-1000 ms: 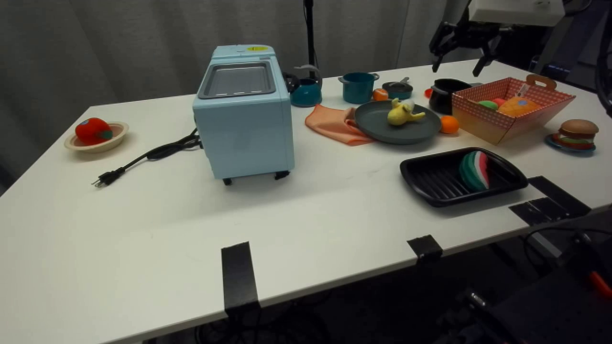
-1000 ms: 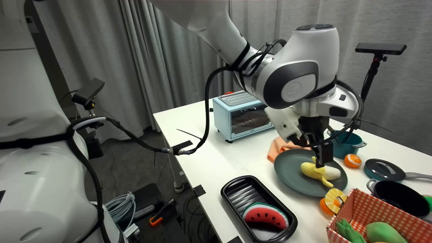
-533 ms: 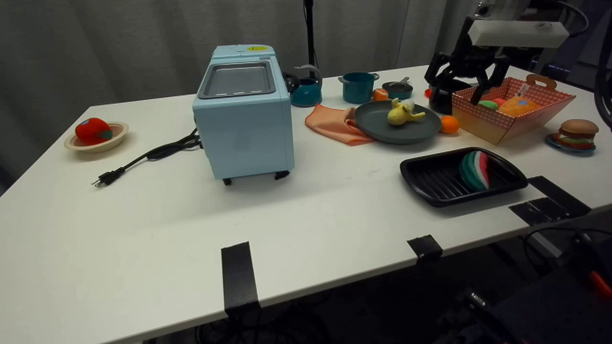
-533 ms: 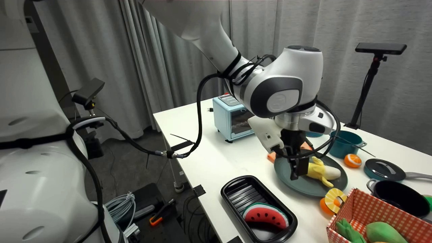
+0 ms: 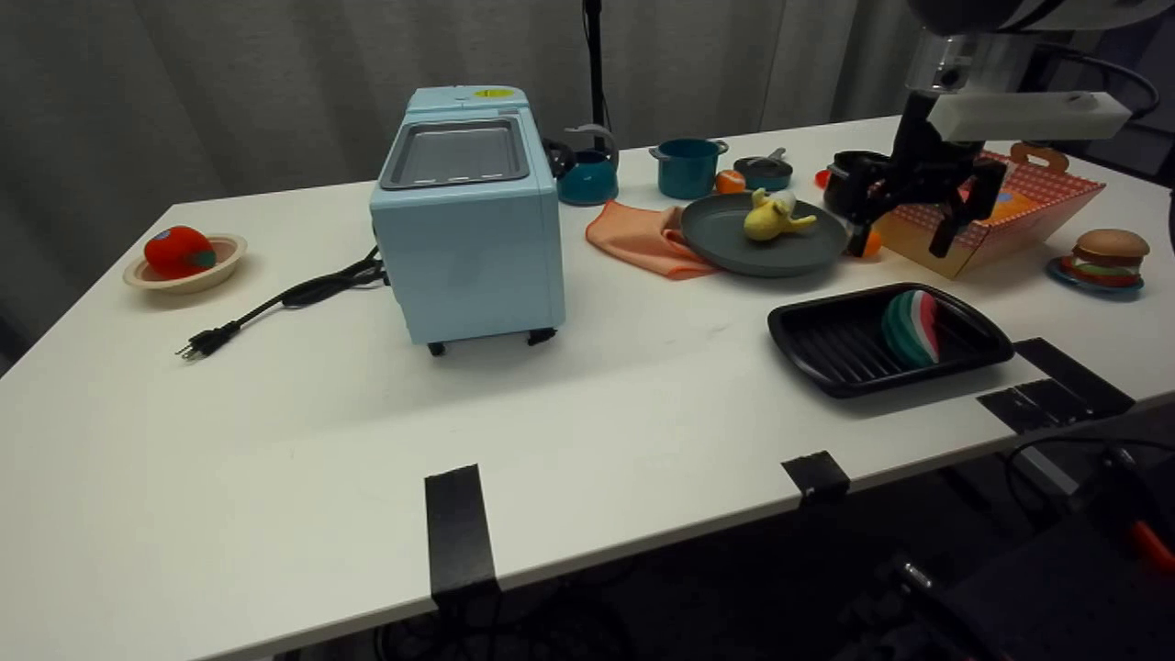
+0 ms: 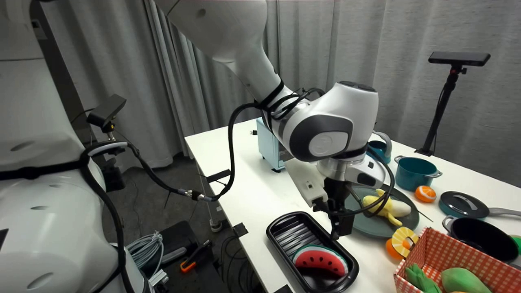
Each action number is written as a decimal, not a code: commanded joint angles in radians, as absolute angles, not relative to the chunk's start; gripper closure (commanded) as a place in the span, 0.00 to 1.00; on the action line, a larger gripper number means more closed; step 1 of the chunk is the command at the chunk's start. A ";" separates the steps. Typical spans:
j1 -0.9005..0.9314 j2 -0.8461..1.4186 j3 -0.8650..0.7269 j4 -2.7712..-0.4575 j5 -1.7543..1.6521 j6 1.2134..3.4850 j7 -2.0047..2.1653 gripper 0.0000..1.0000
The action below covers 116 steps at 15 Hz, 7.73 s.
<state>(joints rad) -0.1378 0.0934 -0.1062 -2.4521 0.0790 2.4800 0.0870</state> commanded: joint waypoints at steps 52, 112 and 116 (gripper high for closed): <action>-0.103 0.400 -0.105 -1.801 0.074 2.459 0.188 0.31; -0.092 0.644 -0.116 -1.725 0.116 2.389 0.216 0.94; -0.087 0.582 -0.083 -1.746 0.125 2.402 0.197 0.97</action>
<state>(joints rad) -0.0917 0.6590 -0.1042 -1.6889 0.1107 2.3864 0.2183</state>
